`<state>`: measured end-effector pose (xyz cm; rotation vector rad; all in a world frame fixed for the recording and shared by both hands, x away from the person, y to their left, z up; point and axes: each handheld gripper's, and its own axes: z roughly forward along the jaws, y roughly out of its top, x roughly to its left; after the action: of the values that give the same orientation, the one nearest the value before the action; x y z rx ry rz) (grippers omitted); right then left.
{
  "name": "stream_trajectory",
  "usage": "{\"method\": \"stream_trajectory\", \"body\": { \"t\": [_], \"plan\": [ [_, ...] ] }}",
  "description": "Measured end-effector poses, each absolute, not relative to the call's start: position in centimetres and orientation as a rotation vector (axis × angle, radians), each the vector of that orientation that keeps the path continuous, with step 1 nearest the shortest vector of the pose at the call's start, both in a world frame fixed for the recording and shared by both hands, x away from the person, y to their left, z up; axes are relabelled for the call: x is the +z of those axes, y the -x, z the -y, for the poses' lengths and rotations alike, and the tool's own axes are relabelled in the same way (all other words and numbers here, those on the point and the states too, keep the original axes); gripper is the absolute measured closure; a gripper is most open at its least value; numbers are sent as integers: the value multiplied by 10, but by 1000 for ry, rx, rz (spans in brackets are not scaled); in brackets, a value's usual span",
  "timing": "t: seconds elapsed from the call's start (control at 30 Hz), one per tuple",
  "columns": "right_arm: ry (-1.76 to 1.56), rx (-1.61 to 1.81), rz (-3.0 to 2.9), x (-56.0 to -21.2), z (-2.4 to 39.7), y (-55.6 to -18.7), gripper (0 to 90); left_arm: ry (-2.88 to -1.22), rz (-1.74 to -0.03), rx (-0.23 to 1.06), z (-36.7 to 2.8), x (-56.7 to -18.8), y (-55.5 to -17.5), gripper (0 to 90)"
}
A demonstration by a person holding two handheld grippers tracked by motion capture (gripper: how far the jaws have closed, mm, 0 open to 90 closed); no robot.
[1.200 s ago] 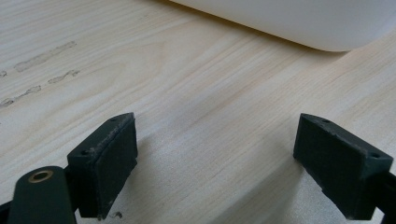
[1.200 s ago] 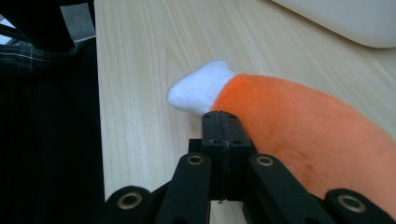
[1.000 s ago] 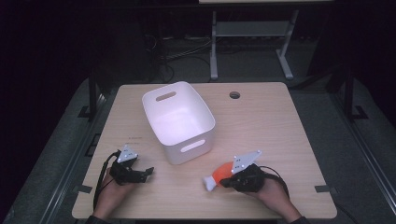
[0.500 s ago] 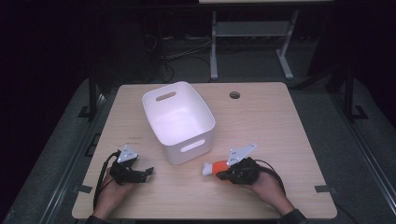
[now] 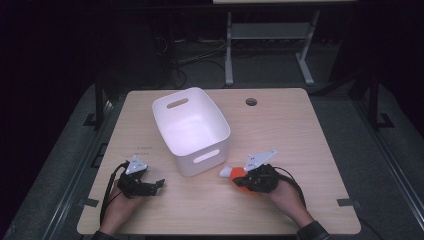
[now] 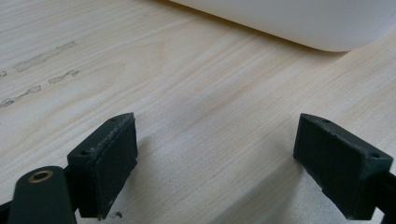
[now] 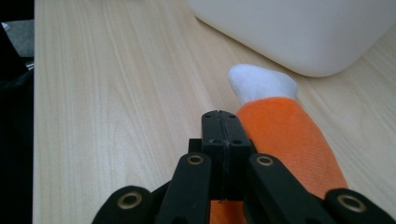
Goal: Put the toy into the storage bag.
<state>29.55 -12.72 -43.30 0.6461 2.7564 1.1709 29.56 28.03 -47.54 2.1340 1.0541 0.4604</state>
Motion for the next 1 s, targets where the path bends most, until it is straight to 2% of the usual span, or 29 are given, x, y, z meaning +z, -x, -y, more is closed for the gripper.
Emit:
{"method": "stream_trajectory", "body": {
  "t": [0.4,0.53,0.57,0.63,0.8,1.0],
  "plan": [
    [-685,1173,-2719,-431,132,-297,897,-2134,-1054,461,-280,-475,-296,129],
    [-680,1192,-2711,-426,133,-295,864,-2134,-1054,461,-280,-475,-296,129],
    [-686,1192,-2710,-424,134,-294,814,-2134,-1054,460,-280,-475,-296,129],
    [-694,1196,-2707,-423,135,-294,791,-2134,-1054,461,-280,-475,-296,129],
    [-723,1196,-2679,-417,138,-293,629,-2134,-1054,460,-280,-475,-296,129],
    [-786,1153,-2671,-408,142,-293,377,-2136,-1053,461,-280,-475,-296,129]
  ]
}}
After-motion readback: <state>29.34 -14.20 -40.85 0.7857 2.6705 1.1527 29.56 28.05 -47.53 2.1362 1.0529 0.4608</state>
